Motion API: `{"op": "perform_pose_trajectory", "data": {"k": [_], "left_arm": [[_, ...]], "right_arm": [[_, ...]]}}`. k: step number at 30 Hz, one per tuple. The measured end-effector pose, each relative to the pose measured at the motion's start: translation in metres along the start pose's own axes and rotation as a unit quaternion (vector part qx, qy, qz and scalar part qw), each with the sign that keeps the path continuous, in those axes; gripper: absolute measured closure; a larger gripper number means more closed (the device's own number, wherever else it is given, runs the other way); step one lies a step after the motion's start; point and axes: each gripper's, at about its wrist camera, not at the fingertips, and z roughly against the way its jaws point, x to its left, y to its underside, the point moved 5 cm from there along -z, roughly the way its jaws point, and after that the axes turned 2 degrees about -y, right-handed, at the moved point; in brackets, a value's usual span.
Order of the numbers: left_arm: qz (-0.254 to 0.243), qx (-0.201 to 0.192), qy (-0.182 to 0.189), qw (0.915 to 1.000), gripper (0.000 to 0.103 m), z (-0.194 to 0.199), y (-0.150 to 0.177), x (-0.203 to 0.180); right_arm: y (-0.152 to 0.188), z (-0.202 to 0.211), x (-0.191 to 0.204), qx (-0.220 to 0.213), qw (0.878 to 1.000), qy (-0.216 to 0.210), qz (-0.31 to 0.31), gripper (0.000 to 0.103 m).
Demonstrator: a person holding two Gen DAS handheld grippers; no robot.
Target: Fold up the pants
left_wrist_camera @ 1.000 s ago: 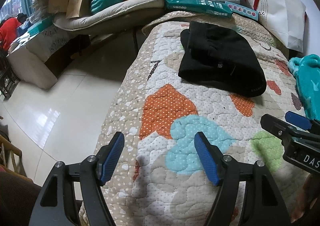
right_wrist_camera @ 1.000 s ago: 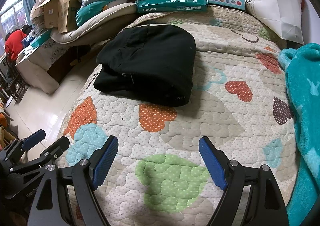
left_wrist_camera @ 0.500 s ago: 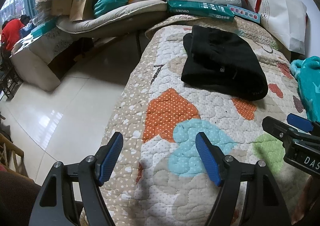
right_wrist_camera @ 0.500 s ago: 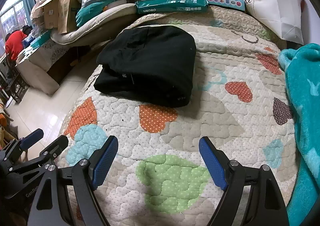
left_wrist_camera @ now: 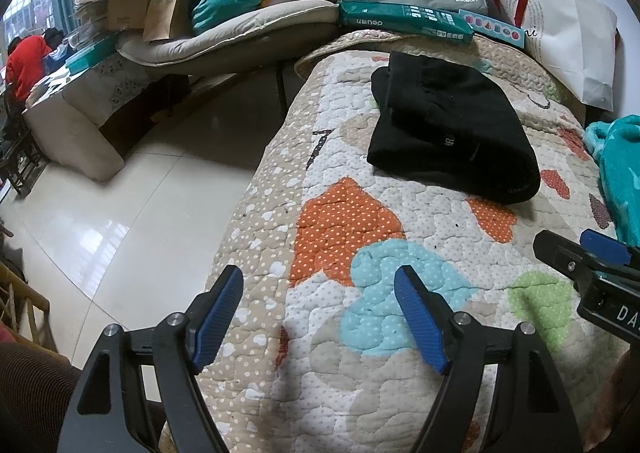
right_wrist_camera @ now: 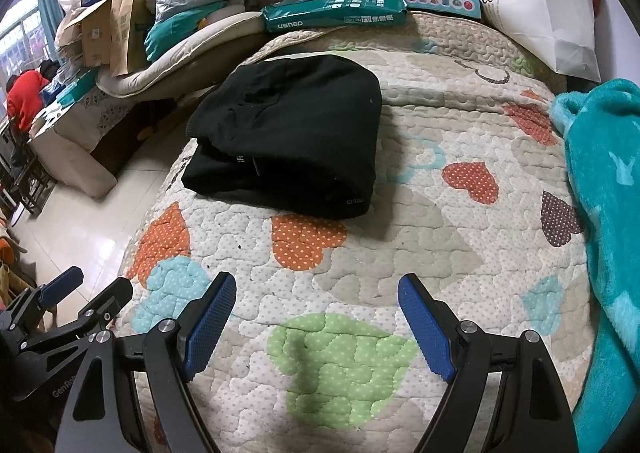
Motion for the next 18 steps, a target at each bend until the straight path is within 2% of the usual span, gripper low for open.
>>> {"op": "perform_pose_trajectory", "data": {"k": [7,14,18], "left_arm": [[0.004,-0.010,-0.012,0.9999,0.025,0.003,-0.001,0.001],[0.015,-0.058,-0.078,0.9952,0.014,0.022,-0.013,0.010],[0.034,-0.066,-0.061,0.9954,0.013,0.031,-0.023,0.015]], "right_arm": [[0.001,-0.001,0.000,0.001,1.000,0.001,0.001,0.015],[0.000,-0.002,-0.001,-0.001,1.000,0.006,0.002,0.015],[-0.003,0.002,-0.002,-0.011,1.000,0.021,0.010,0.015]]}}
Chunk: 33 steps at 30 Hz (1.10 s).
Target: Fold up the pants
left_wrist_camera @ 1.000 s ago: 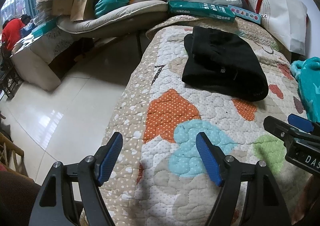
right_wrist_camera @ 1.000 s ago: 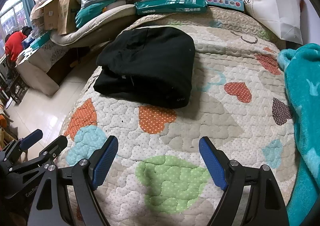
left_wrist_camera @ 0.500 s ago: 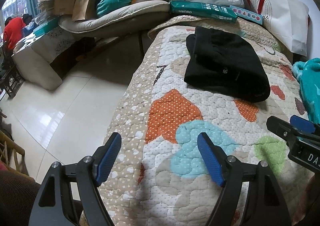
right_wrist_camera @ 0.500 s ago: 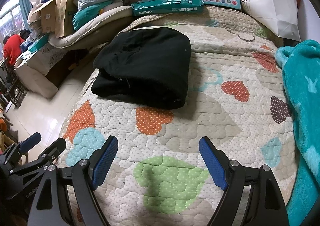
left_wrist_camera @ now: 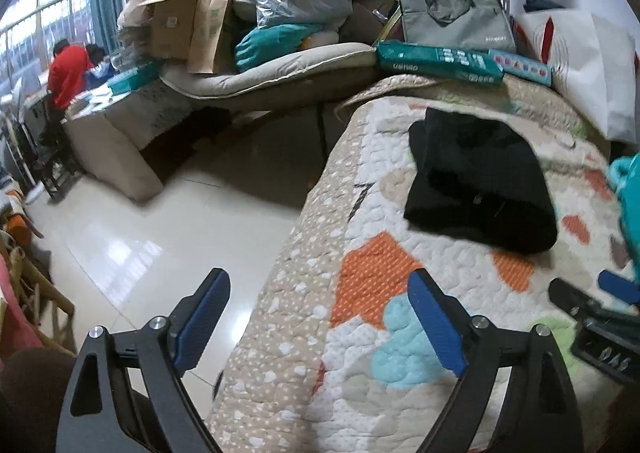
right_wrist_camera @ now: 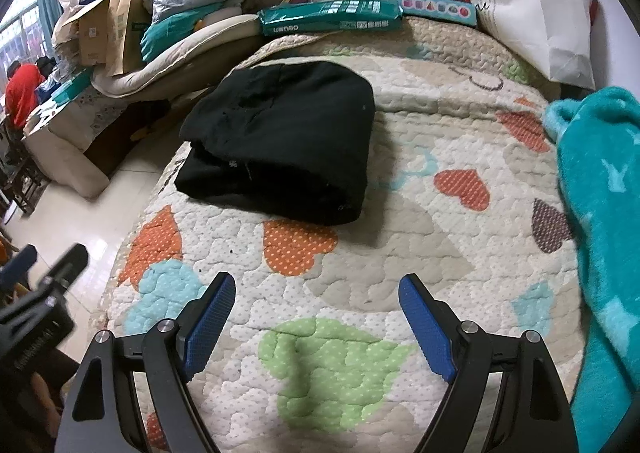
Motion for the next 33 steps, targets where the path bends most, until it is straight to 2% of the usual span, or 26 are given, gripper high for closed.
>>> {"op": "perform_pose_trajectory", "data": {"k": [2,6,12,18,22,28,30,33], "left_arm": [[0.009,-0.005,0.007,0.9999,0.013,0.004,-0.009,0.002],[0.025,-0.044,0.007,0.9987,0.013,0.020,-0.034,0.008],[0.050,-0.101,0.039,0.9929,0.003,0.036,-0.072,0.006],[0.033,-0.135,0.057,0.9886,0.001,0.033,-0.098,-0.017],[-0.003,-0.126,0.056,0.9905,0.001,0.018,-0.098,-0.030],[-0.018,-0.061,0.058,0.9963,0.001,-0.017,-0.070,-0.028],[-0.019,-0.027,0.054,0.9980,0.001,-0.032,-0.058,-0.028],[-0.014,0.004,0.064,0.9978,0.001,-0.042,-0.050,-0.029]], "right_arm": [[-0.002,0.003,0.000,-0.008,1.000,0.009,0.006,0.015],[-0.009,0.010,-0.002,-0.024,0.999,0.028,0.015,0.015],[-0.018,0.021,-0.008,-0.046,0.998,0.047,0.018,0.013],[-0.025,0.026,-0.016,-0.058,0.996,0.063,0.014,0.012],[-0.029,0.026,-0.022,-0.059,0.995,0.074,0.011,0.011],[-0.031,0.012,-0.035,-0.039,0.996,0.082,-0.010,0.011],[-0.031,0.007,-0.039,-0.031,0.996,0.079,-0.021,0.011],[-0.030,0.000,-0.047,-0.019,0.996,0.080,-0.038,0.011]]}}
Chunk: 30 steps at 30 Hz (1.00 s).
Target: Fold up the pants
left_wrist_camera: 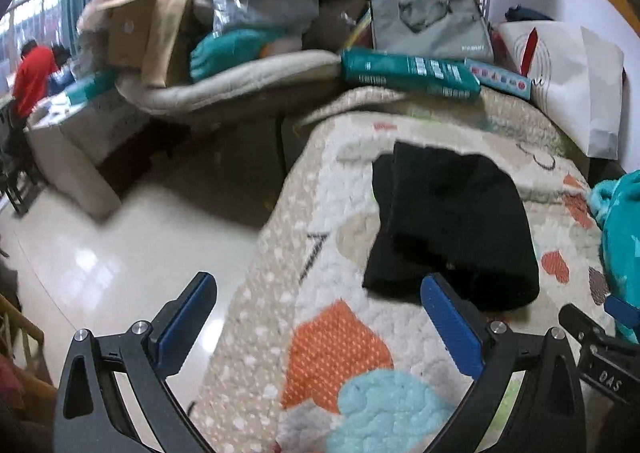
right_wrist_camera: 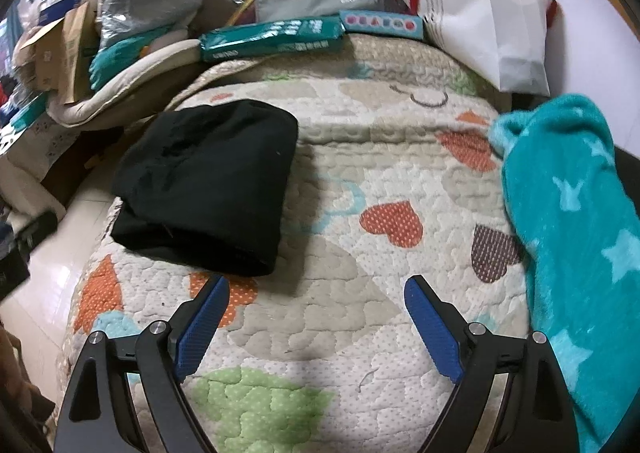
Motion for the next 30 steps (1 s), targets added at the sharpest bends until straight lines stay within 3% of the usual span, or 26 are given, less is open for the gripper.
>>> {"op": "perform_pose_trajectory", "data": {"k": [15,30], "left_arm": [[-0.045,0.042,0.014,0.9980,0.001,-0.010,0.022,-0.029],[-0.026,0.087,0.023,0.9956,0.001,-0.019,0.029,-0.026]], "right_arm": [[0.007,-0.015,-0.007,0.026,0.999,0.027,0.003,0.010],[0.010,-0.018,-0.002,0.029,0.999,0.021,0.006,0.010]]}}
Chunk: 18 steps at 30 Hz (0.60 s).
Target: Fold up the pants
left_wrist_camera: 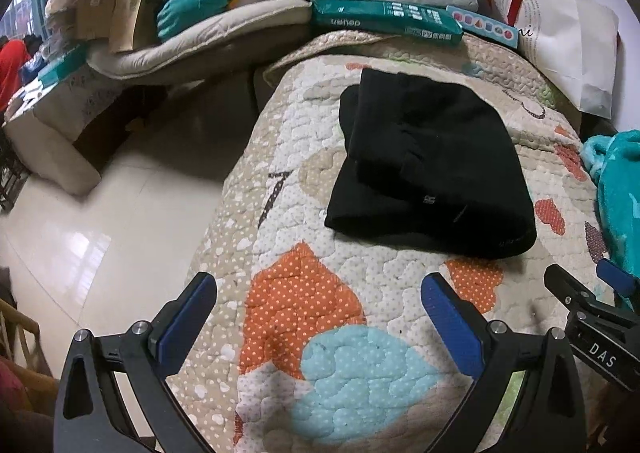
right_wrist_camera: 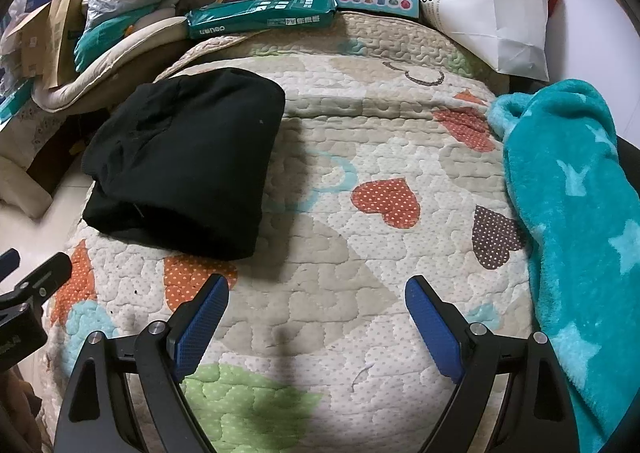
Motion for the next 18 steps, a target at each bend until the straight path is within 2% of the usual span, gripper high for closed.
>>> {"op": "perform_pose_trajectory", "data": {"k": [18], "left_arm": [[0.003,0.027,-0.003,0.9996,0.001,-0.0067,0.0052,-0.0003]], "right_arm": [[0.0015,-0.0009,0.0052,0.000,1.000,-0.022,-0.002,0.009]]}}
